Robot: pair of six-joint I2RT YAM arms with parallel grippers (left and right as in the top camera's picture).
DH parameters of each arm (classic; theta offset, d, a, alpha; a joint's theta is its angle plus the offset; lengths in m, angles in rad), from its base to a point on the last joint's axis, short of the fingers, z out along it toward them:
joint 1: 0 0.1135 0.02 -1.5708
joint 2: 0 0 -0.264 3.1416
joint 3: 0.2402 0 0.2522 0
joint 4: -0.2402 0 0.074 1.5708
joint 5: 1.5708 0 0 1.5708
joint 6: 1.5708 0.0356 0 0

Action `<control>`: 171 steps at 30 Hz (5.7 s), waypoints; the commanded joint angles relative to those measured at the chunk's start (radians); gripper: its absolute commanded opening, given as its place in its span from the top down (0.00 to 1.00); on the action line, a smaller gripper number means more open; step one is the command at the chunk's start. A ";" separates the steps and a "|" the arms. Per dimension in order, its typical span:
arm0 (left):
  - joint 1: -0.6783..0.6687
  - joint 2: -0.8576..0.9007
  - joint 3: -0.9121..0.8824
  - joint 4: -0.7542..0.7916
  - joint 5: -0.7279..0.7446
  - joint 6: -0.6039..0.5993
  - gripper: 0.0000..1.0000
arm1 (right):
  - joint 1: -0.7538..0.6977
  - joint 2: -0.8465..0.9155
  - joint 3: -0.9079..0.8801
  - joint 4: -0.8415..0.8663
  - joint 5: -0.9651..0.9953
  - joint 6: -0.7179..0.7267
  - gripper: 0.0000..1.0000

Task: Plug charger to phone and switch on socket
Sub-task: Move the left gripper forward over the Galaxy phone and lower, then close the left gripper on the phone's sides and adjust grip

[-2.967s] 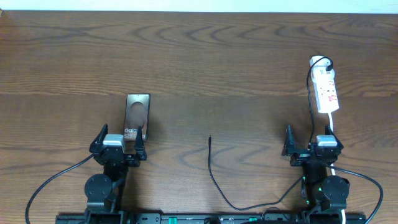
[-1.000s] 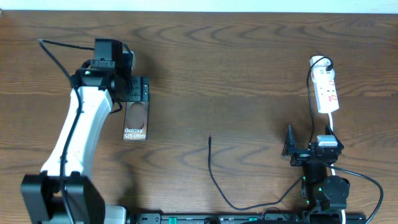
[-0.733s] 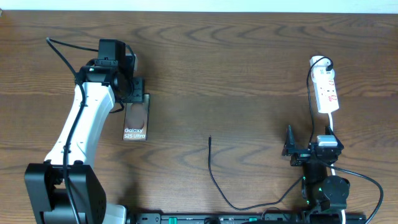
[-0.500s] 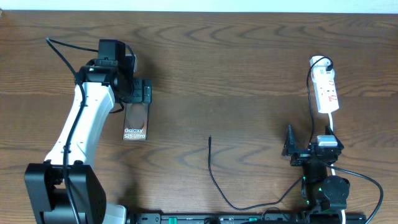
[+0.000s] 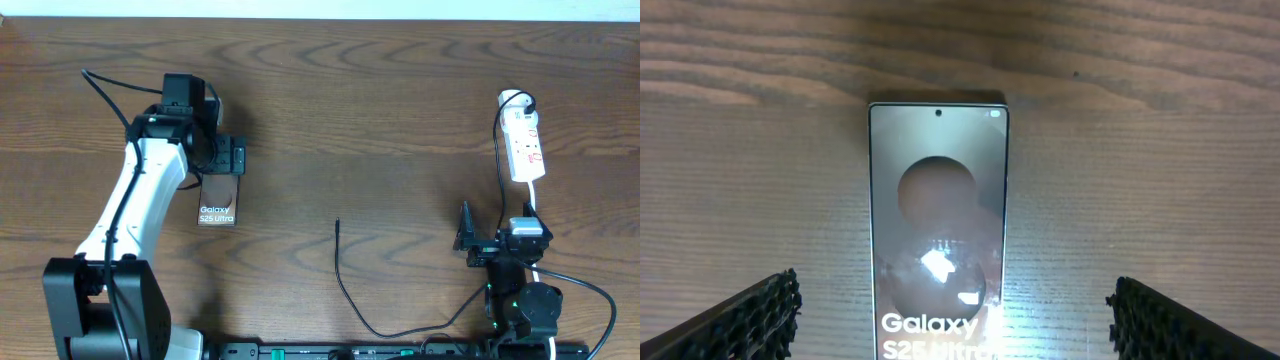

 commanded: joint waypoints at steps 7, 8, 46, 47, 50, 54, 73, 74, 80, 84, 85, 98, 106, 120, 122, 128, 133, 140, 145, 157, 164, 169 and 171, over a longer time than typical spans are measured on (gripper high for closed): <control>-0.002 0.010 -0.113 0.112 -0.003 0.002 0.03 | -0.005 -0.005 0.000 -0.005 0.001 0.013 0.01; -0.002 0.010 -0.123 0.125 -0.003 0.002 0.03 | -0.005 -0.005 0.000 -0.005 0.001 0.013 0.01; -0.001 0.148 -0.182 0.170 -0.055 0.022 0.02 | -0.005 -0.005 0.000 -0.005 0.001 0.013 0.01; -0.001 0.148 -0.182 0.170 -0.020 0.036 0.02 | -0.005 -0.005 0.000 -0.004 0.001 0.013 0.01; -0.001 0.148 -0.182 0.170 0.003 0.035 0.02 | -0.005 -0.005 0.000 -0.005 0.001 0.013 0.01; -0.001 0.148 -0.182 0.167 0.002 0.035 0.02 | -0.005 -0.005 0.000 -0.005 0.001 0.013 0.01; 0.045 0.148 -0.182 0.158 0.002 0.035 0.02 | -0.005 -0.005 0.000 -0.004 0.001 0.013 0.01; 0.045 0.148 -0.182 0.158 0.002 0.035 0.02 | -0.005 -0.005 0.000 -0.004 0.001 0.013 0.01; 0.045 0.150 -0.182 0.146 0.002 0.035 0.02 | -0.005 -0.005 0.000 -0.005 0.001 0.013 0.01; 0.045 0.169 -0.182 0.146 0.002 0.035 0.02 | -0.005 -0.005 0.000 -0.005 0.001 0.013 0.01; 0.045 0.172 -0.182 0.146 0.002 0.035 0.02 | -0.005 -0.005 0.000 -0.004 0.001 0.013 0.01; 0.044 0.176 -0.182 0.176 0.002 0.035 0.02 | -0.005 -0.005 0.000 -0.005 0.001 0.013 0.01; 0.044 0.176 -0.182 0.185 0.002 0.036 0.02 | -0.005 -0.005 0.000 -0.005 0.001 0.013 0.01; 0.036 0.182 -0.182 0.208 0.002 0.058 0.02 | -0.005 -0.005 0.000 -0.005 0.001 0.013 0.01; 0.028 0.182 -0.182 0.211 0.002 0.074 0.02 | -0.005 -0.005 0.000 -0.005 0.001 0.013 0.01; 0.018 0.182 -0.182 0.206 -0.002 0.073 0.02 | -0.005 -0.005 0.000 -0.005 0.001 0.013 0.01; 0.018 0.182 -0.182 0.195 -0.003 0.073 0.02 | -0.005 -0.005 0.000 -0.005 0.001 0.014 0.01; 0.018 0.182 -0.182 0.185 -0.028 0.072 0.02 | -0.005 -0.005 0.000 -0.005 0.001 0.013 0.01; 0.018 0.182 -0.183 0.180 -0.028 0.072 0.02 | -0.005 -0.005 0.000 -0.004 0.001 0.013 0.01; 0.018 0.182 -0.183 0.177 -0.029 0.077 0.02 | -0.005 -0.005 0.000 -0.004 0.001 0.013 0.01; 0.018 0.182 -0.183 0.177 -0.028 0.077 0.02 | -0.005 -0.005 0.000 -0.005 0.001 0.013 0.01; 0.018 0.182 -0.184 0.177 -0.029 0.077 0.02 | -0.005 -0.005 0.000 -0.004 0.001 0.013 0.01; 0.018 0.182 -0.187 0.177 -0.029 0.077 0.02 | -0.005 -0.005 0.000 -0.005 0.001 0.013 0.01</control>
